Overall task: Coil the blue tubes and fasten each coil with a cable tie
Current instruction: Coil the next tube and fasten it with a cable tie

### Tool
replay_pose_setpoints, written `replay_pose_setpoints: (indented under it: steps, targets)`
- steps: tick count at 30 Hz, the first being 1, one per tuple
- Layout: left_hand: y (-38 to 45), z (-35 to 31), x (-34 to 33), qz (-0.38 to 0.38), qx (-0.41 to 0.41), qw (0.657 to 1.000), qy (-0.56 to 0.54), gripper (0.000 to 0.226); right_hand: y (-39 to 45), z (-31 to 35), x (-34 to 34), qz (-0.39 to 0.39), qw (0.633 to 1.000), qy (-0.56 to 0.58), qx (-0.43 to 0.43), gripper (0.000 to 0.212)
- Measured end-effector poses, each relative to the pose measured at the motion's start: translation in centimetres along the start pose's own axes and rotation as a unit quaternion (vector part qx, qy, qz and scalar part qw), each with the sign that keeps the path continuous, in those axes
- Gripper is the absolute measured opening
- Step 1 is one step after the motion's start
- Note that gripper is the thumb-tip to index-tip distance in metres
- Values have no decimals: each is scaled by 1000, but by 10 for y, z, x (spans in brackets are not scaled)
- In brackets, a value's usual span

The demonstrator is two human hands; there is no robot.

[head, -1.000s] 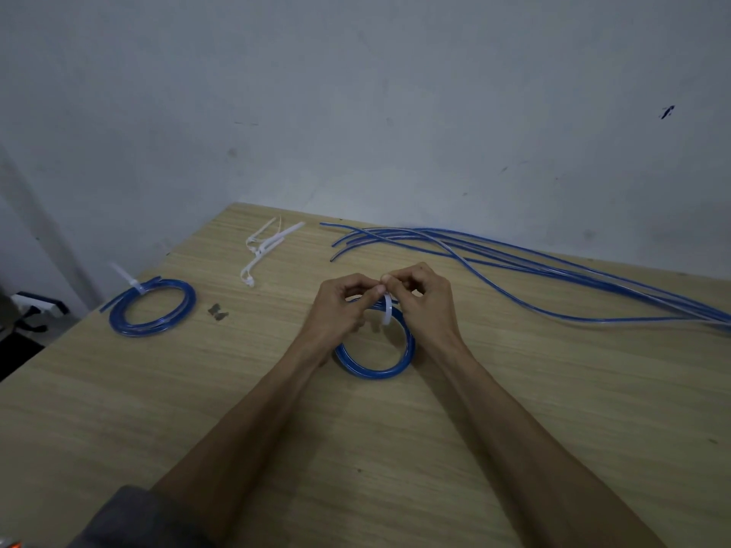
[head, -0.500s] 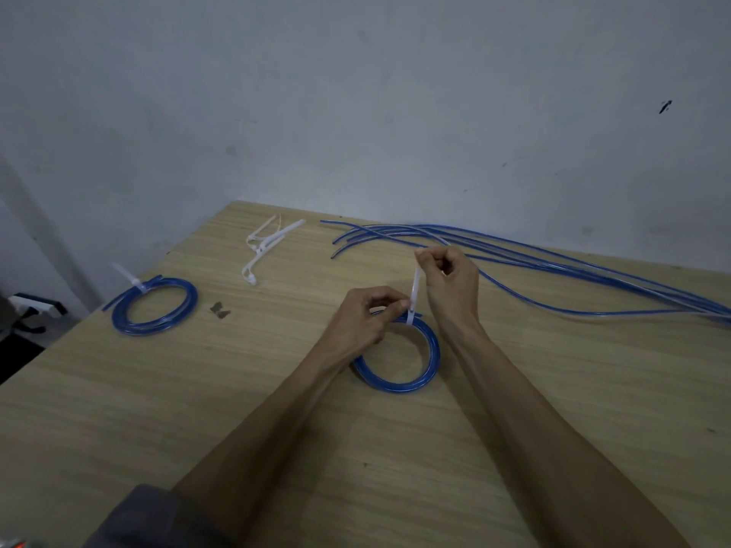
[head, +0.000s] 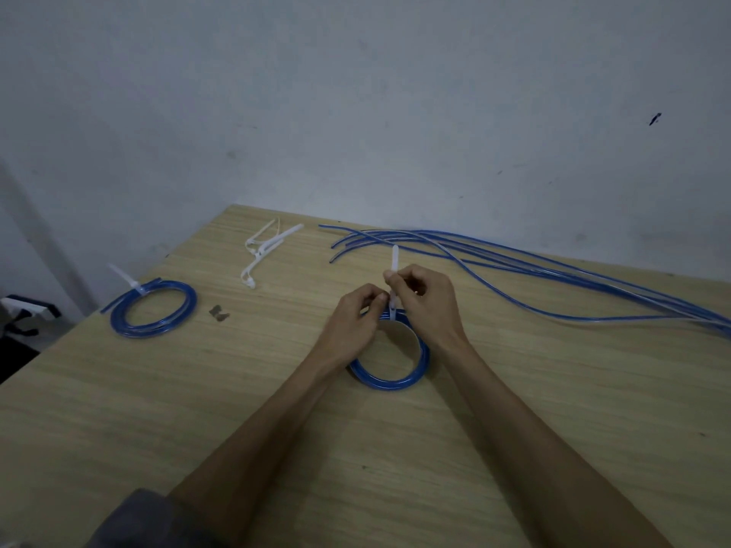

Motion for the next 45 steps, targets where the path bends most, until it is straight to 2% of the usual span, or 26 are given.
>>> replay_pose_setpoints:
  steps: [3, 8, 19, 23, 26, 31, 33, 37, 41, 45]
  targets:
    - [-3, -5, -3, 7, -9, 1000, -6, 20, 0, 1, 4, -17, 999, 39, -17, 20]
    - [-3, -2, -2, -8, -15, 1000, -9, 21, -2, -6, -1, 1, 994, 92, -64, 19]
    - [-7, -6, -15, 24, -26, 999, -33, 17, 10, -24, 12, -36, 993, 57, -102, 20]
    - [-6, -7, -14, 38, -49, 998, -3, 17, 9, -27, 13, -60, 990, 61, -115, 21]
    - [-3, -2, -4, 26, -51, 998, 11, 21, 7, -25, 3, -12, 992, 50, -114, 23]
    - [21, 16, 45, -94, 10, 995, -22, 18, -10, -16, -29, 109, 993, -21, -32, 18]
    - [25, 24, 59, -108, 29, 994, -20, 18, -17, -10, -40, 106, 993, -46, 1, 22]
    - [21, 25, 76, -114, 12, 993, -26, 13, -21, 7, -57, 95, 992, -52, 57, 22]
    - [16, 25, 106, -115, 3, 993, -38, 7, -23, 12, -82, 108, 992, -58, 31, 16]
    - [19, 31, 137, -103, 30, 992, -61, 17, -18, 22, -108, 106, 994, -14, -14, 14]
Point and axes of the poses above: each hand's wrist, its own y-axis towards the middle knuckle, its own x-axis out of the back of the hand, z = x × y, the point moved 10 cm from there along y, towards the middle knuckle, and after that the axes turned 14 degrees about -z, right-handed, at the moved point
